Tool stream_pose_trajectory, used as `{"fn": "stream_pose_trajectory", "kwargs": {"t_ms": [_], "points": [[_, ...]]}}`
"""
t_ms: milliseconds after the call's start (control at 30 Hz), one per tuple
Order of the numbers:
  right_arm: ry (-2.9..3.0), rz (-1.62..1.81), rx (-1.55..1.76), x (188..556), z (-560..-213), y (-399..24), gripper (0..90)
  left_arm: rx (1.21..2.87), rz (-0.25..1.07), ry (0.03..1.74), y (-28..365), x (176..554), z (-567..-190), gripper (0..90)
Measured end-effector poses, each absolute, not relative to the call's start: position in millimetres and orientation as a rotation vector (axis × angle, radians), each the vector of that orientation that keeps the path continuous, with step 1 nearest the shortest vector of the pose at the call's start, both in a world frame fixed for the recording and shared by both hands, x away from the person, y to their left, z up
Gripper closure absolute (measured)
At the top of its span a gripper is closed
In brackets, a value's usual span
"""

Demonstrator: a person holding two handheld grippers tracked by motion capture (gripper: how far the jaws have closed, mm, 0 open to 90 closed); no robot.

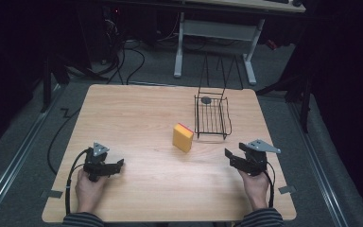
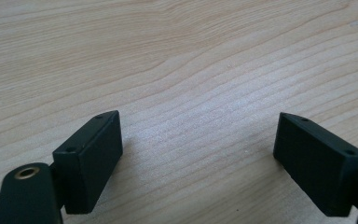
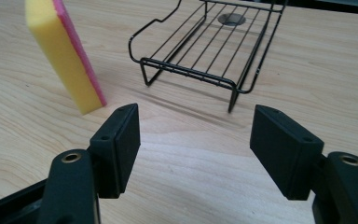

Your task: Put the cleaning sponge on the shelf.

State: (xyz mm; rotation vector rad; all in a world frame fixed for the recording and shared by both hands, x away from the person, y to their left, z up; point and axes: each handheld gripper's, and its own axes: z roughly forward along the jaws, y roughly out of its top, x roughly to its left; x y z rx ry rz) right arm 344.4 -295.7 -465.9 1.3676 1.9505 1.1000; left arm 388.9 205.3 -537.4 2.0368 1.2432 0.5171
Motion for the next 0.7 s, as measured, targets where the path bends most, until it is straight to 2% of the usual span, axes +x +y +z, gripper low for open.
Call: {"fn": "stream_pose_trajectory", "kwargs": {"t_ms": [700], "points": [[2.031,1.168,1.287,358,-460,-261,33.4,2.037,0.517,1.243,205,389,-537,16.1]]}}
